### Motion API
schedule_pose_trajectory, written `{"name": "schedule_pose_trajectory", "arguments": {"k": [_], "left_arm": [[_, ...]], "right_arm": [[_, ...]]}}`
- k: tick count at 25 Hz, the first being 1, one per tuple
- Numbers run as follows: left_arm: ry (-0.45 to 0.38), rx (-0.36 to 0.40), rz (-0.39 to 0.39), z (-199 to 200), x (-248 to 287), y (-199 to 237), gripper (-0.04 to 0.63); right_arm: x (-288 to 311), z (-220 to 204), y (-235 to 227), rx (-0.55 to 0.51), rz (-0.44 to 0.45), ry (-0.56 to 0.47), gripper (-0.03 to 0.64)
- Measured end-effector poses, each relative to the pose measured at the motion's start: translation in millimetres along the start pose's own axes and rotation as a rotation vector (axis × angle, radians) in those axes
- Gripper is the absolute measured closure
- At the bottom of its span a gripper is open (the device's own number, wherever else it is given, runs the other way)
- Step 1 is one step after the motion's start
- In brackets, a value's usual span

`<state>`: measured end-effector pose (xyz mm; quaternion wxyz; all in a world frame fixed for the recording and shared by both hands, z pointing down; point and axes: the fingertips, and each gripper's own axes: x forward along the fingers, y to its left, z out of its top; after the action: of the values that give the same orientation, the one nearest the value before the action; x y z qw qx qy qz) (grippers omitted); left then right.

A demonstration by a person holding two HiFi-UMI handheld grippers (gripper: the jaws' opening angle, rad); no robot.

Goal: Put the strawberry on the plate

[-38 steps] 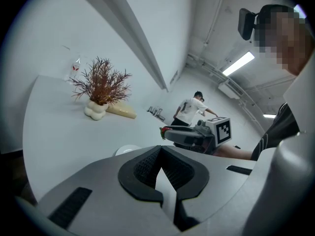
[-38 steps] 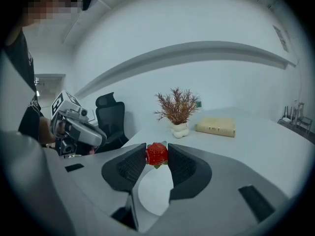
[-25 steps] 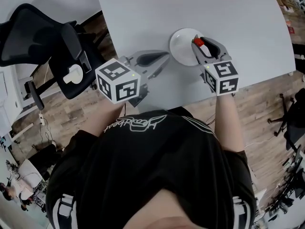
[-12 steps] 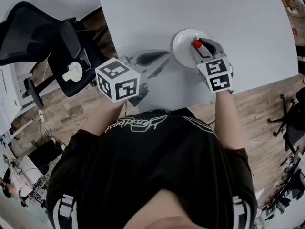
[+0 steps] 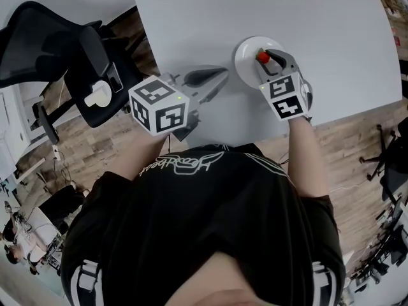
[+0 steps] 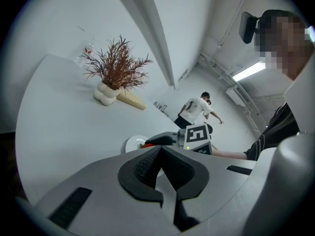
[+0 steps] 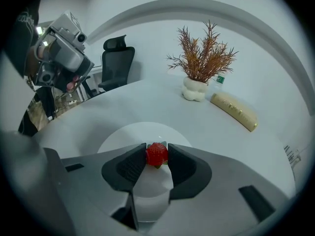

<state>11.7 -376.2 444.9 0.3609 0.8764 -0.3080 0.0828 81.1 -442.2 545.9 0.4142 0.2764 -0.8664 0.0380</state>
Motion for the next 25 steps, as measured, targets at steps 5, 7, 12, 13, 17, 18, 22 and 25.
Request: {"name": "schedule_pose_trajectory", "arguments": {"k": [5, 7, 12, 13, 17, 18, 22, 25], "left_arm": [[0.004, 0.004, -0.009, 1.0, -3.3, 2.0, 0.588], [0.002, 0.004, -0.010, 1.7, -3.6, 2.8, 0.588], [0.001, 0.005, -0.012, 1.2, -3.7, 4.9, 0.589], [0.003, 0.005, -0.013, 0.6, -4.2, 5.3, 0.589], [0.007, 0.008, -0.015, -1.1, -4.3, 4.4, 0.589], [0.007, 0.008, -0.015, -1.0, -4.4, 4.1, 0.588], [0.000, 0.006, -0.012, 0.1, -7.7, 3.9, 0.588], [0.002, 0.015, -0.011, -0.9, -9.1, 0.4, 0.588]], "right_arm": [[3.6, 2.0, 0.5, -0.010, 0.001, 0.008, 0.486], [4.4, 2.7, 0.7, -0.025, 0.000, 0.015, 0.486], [6.9, 3.1, 2.2, -0.036, 0.001, 0.011, 0.486], [7.7, 3.1, 2.6, -0.035, 0.000, 0.013, 0.486], [8.3, 2.2, 1.7, -0.032, 0.000, 0.018, 0.486], [8.5, 2.1, 1.5, -0.030, 0.000, 0.015, 0.486], [8.6, 4.3, 3.6, -0.035, 0.006, 0.011, 0.479], [7.1, 3.4, 5.8, -0.037, 0.009, 0.012, 0.470]]}}
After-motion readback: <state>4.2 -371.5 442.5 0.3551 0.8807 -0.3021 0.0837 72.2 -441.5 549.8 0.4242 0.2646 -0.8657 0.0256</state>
